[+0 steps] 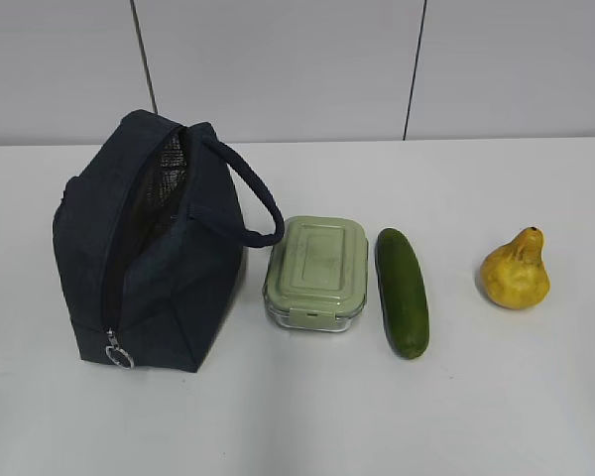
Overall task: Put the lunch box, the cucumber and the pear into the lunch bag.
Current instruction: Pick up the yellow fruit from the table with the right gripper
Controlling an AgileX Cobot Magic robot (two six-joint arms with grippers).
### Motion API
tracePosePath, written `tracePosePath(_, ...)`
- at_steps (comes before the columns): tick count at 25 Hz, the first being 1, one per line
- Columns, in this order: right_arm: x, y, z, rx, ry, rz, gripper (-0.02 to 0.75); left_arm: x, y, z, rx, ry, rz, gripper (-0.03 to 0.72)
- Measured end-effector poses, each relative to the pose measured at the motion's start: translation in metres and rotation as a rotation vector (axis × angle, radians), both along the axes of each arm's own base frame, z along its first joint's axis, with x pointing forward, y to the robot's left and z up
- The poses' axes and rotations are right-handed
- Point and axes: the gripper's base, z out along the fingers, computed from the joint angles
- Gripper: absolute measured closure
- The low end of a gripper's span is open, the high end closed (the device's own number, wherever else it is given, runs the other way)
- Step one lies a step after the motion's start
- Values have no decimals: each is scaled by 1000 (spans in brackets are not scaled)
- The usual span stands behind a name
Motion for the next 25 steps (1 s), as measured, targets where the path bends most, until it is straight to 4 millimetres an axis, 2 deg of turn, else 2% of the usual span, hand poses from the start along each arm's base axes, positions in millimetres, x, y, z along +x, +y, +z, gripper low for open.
tracePosePath(14, 0, 0, 5, 2, -26, 2, 223, 0, 0, 0, 0, 0, 0, 446)
tracePosePath(20, 26, 4, 30, -6, 6, 8, 223, 0, 0, 0, 0, 0, 0, 446)
tracePosePath(25, 62, 10, 48, 3, 102, 17, 223, 0, 0, 0, 0, 0, 0, 446)
